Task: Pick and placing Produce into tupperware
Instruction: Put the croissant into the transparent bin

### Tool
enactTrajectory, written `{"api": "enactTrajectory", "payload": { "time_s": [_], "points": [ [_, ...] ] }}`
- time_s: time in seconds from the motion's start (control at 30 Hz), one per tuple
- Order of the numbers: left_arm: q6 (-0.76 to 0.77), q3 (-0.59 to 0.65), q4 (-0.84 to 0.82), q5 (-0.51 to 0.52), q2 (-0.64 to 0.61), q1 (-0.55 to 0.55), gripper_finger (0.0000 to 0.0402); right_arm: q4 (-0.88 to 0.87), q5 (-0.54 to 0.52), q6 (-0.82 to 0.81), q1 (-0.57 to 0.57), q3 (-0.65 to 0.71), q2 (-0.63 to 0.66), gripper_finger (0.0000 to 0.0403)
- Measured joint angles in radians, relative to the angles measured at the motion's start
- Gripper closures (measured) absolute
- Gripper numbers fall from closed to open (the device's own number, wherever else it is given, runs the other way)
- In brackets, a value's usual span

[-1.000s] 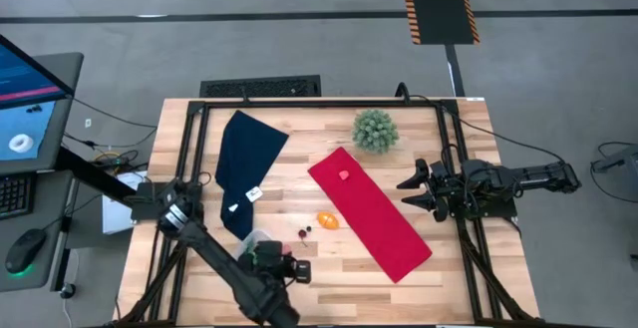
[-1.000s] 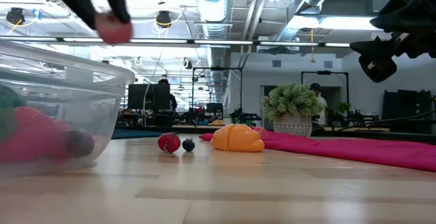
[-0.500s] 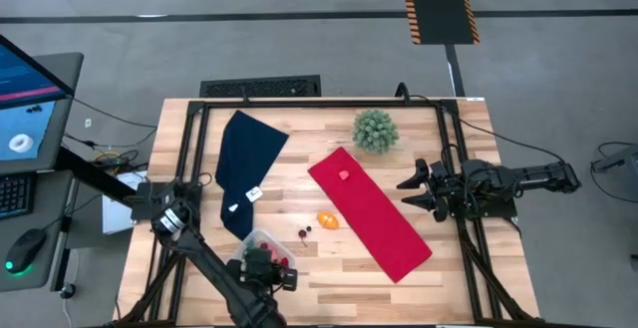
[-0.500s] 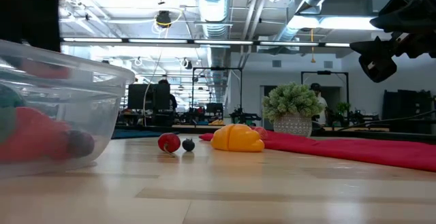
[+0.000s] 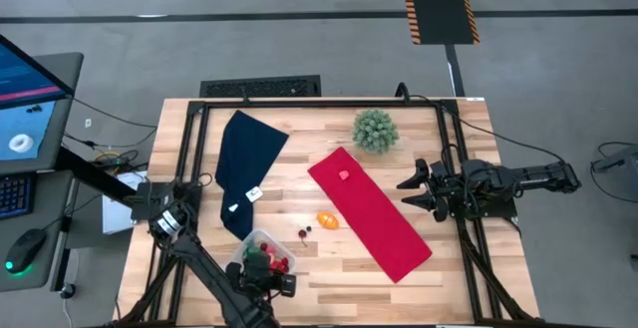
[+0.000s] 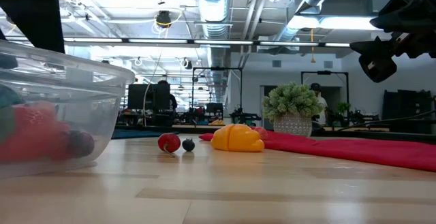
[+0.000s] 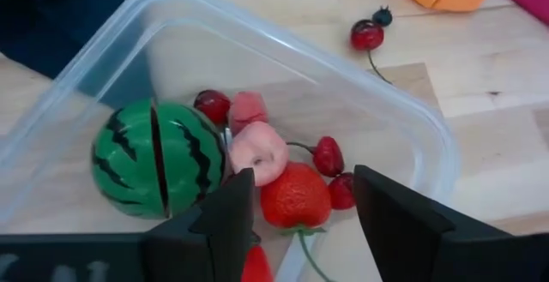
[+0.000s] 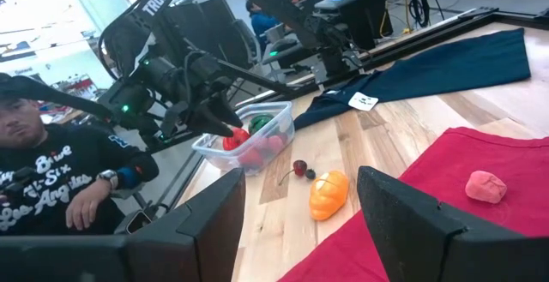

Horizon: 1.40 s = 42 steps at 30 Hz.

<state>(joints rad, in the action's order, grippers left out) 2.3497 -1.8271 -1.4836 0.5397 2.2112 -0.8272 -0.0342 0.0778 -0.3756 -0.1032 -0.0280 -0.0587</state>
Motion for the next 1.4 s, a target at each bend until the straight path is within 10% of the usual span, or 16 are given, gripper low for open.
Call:
{"api": "enactTrajectory", "payload": {
  "time_s": [0.37,0.83,1.0,1.17,1.4],
  "points": [
    [-0.031,-0.057,-0.079,0.249,-0.036,0.018,0.0218,0.0,0.0,0.0,0.0,0.0,0.0,0.0154],
    [-0.522,-0.025,0.518,0.457,-0.031,0.071,0.0221,0.0,0.0,0.0,0.0,0.0,0.0,0.0154],
    [-1.16,-0.139,0.854,0.673,-0.037,0.116,0.0221,0.0,0.0,0.0,0.0,0.0,0.0,0.0154],
    [-1.874,-0.179,1.323,0.585,-0.038,0.245,0.0222,0.0,0.0,0.0,0.0,0.0,0.0,0.0154],
    [-2.139,-0.179,1.767,-0.005,-0.033,0.465,0.0222,0.0,0.0,0.0,0.0,0.0,0.0,0.0154]
  ]
}}
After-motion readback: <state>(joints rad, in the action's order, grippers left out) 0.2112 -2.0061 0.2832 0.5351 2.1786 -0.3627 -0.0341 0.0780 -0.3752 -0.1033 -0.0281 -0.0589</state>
